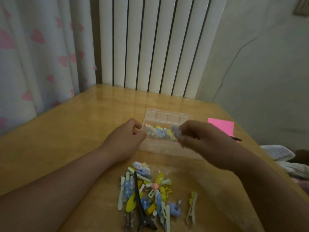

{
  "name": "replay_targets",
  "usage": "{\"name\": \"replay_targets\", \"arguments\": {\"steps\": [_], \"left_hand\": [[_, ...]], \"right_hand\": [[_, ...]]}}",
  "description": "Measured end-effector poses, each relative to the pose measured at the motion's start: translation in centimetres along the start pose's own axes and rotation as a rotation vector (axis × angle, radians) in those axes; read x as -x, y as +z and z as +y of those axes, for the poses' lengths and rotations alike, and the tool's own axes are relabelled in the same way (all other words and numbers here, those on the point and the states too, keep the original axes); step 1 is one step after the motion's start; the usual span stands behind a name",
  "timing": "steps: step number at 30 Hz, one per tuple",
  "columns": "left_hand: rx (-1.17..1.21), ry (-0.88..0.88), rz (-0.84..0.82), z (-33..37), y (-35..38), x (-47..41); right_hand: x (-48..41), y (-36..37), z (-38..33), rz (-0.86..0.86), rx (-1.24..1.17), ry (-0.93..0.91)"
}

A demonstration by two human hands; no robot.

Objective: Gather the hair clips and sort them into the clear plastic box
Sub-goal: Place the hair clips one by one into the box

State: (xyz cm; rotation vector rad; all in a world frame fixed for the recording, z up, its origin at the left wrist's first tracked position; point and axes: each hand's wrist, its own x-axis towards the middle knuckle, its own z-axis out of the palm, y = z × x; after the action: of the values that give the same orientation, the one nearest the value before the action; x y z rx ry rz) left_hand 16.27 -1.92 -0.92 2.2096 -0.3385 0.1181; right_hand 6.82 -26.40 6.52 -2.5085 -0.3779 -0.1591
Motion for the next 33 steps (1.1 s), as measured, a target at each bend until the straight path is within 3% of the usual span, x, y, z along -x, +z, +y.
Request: {"name": "replay_targets", "arguments": {"steps": [3, 7, 14, 20, 24, 29, 33], "left_hand": [[0.004, -0.004, -0.004, -0.1, 0.1, 0.0], [0.019, -0.019, 0.003, -0.3, 0.2, -0.2], [0.002, -0.022, -0.005, -0.4, 0.0, -0.2], [-0.011, -0.021, -0.022, -0.6, 0.0, -0.3], [0.004, -0.031, -0.028, -0.7, 0.0, -0.4], [-0.010, -0.031, -0.034, -0.5, -0.1, -0.2], [-0.013, -0.034, -0.035, -0.2, -0.3, 0.0]], "right_hand": [[-0.9, -0.5, 2.2, 0.350, -0.090, 0.130], [-2.5, -0.1, 5.1, 0.498, -0.066, 0.279], [-6.2, -0.4, 6.0, 0.388, 0.209, 0.408], [-8.7, -1.0, 6.8, 0.166, 0.540, 0.589], [-7.7, -0.9, 6.2, 0.271, 0.543, 0.541], [-4.6, 0.7, 3.6, 0.528, 0.287, 0.304], [-3.3, 3.1, 2.5, 0.555, 0.154, 0.167]]}}
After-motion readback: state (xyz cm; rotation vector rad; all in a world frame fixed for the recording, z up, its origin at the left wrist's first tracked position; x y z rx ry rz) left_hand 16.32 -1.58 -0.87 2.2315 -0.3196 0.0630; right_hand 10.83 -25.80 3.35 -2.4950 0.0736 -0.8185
